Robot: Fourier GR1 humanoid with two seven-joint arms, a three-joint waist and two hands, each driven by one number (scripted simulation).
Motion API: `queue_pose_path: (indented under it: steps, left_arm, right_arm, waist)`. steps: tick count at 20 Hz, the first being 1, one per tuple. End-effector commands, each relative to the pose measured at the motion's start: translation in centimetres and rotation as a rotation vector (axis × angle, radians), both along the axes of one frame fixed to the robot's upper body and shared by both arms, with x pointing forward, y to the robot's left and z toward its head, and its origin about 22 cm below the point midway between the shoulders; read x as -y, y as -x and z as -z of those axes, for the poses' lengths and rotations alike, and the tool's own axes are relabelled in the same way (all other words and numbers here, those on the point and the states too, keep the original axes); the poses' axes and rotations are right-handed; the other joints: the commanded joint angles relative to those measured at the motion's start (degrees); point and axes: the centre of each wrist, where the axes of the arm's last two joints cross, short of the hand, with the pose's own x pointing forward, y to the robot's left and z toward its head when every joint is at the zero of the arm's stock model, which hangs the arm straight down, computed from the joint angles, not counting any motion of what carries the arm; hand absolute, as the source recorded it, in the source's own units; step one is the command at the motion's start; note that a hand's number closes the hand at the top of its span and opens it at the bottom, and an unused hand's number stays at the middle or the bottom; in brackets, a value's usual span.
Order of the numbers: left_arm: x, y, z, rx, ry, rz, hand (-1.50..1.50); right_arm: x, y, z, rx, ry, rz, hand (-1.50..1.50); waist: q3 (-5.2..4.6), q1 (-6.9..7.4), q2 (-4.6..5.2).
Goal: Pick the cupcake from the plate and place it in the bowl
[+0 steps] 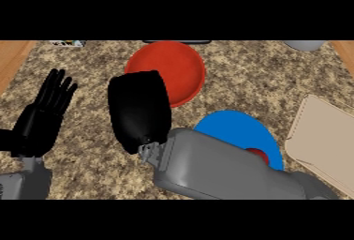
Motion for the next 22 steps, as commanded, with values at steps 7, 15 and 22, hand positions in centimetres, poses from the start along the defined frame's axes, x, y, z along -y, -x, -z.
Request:
queue_pose_path:
  steps: [7,15,22]
  left_arm:
    - [-0.6,-0.3,-1.3,0.008,0.007,-0.014,0.00]
    - [-0.2,0.1,0.2,0.025,0.007,0.026,0.00]
    - [0.3,-0.5,-0.3,0.020,-0.010,0.039,0.00]
  right_arm:
    - [3.0,-7.2,-1.5,0.071,-0.163,0.178,1.50]
    - [5.2,-13.9,0.1,0.066,-0.272,0.207,1.50]
    - [7.1,-17.1,3.7,0.040,-0.217,0.246,1.50]
  waist:
    - [0.03,-0.23,0.33]
    - [-0.02,1.23,0.95]
    - [-0.04,2.78,1.54]
